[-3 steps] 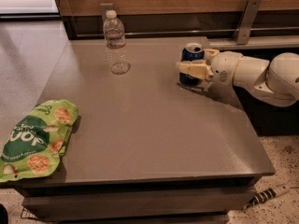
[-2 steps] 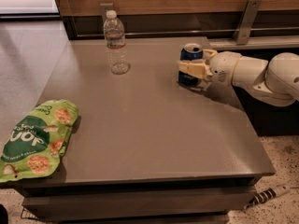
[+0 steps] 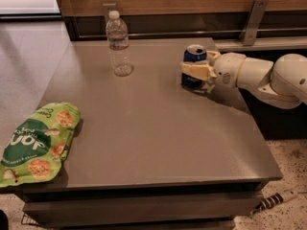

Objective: Move pepsi can near green rice chip bag

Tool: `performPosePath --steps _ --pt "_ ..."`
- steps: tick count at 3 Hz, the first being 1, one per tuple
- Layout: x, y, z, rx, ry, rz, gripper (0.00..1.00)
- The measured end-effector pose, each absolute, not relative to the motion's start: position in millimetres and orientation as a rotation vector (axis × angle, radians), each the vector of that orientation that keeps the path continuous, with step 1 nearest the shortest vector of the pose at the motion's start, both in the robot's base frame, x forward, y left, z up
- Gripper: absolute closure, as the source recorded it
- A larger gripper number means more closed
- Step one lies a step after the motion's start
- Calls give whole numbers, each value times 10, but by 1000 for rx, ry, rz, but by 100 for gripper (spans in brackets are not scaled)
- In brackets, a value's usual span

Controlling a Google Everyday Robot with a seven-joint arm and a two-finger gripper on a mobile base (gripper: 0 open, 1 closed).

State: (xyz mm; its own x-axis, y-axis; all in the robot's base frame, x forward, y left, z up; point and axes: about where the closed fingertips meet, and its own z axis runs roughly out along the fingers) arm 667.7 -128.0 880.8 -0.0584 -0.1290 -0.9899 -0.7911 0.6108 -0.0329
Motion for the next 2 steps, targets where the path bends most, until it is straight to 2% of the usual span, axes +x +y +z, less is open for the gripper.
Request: performPosePath --steps 2 --pt "6477 -1198 8998 -839 1561 655 100"
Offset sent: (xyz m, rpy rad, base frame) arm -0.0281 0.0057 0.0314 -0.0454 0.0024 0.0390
